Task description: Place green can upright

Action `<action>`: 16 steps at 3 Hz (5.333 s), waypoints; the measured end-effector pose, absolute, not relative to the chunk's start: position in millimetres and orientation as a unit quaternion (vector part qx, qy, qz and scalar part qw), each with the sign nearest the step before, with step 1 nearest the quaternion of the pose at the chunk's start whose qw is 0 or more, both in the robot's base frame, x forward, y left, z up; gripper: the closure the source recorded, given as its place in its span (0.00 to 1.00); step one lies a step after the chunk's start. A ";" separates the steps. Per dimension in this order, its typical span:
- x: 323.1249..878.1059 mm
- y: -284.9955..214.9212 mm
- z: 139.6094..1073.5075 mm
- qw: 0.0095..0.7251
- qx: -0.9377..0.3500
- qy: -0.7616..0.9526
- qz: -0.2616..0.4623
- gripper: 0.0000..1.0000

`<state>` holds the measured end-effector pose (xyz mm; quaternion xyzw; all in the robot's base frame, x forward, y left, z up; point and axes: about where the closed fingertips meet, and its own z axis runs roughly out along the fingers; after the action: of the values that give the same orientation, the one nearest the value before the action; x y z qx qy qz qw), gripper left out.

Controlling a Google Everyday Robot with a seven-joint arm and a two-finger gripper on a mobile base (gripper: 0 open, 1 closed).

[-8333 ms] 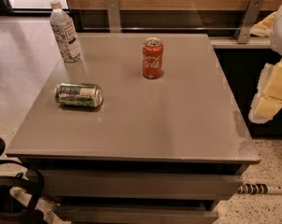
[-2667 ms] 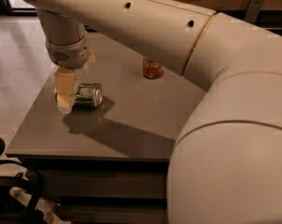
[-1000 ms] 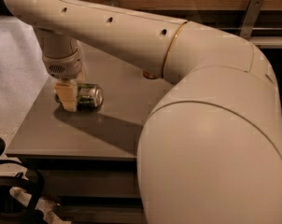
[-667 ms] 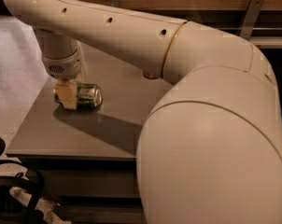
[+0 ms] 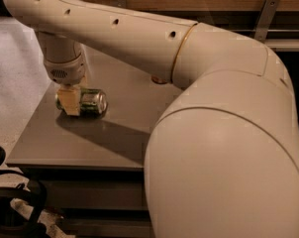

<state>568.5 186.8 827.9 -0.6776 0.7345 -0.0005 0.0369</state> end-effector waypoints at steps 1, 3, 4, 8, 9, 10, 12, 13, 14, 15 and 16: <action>569.0 187.3 847.3 0.070 -0.690 0.720 0.013 1.00; 562.0 156.4 920.4 0.185 -0.694 0.694 0.050 1.00; 555.8 140.8 942.7 0.246 -0.683 0.684 0.073 1.00; 550.1 144.9 973.0 0.465 -0.651 0.575 0.175 1.00; 538.5 147.1 970.4 0.493 -0.632 0.566 0.192 1.00; 535.9 147.3 972.7 0.500 -0.629 0.563 0.194 1.00; 542.2 148.8 947.1 0.537 -0.584 0.559 0.241 1.00; 549.2 150.7 932.0 0.571 -0.537 0.558 0.273 1.00; 549.0 150.9 930.6 0.582 -0.512 0.563 0.286 1.00; 546.0 151.6 928.7 0.582 -0.493 0.571 0.304 1.00; 544.0 148.6 918.6 0.586 -0.468 0.577 0.323 1.00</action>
Offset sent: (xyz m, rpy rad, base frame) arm -0.0031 -0.0279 0.0952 0.2431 -0.1486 0.0980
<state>544.0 148.6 918.6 -0.4682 0.5767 0.3230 0.5864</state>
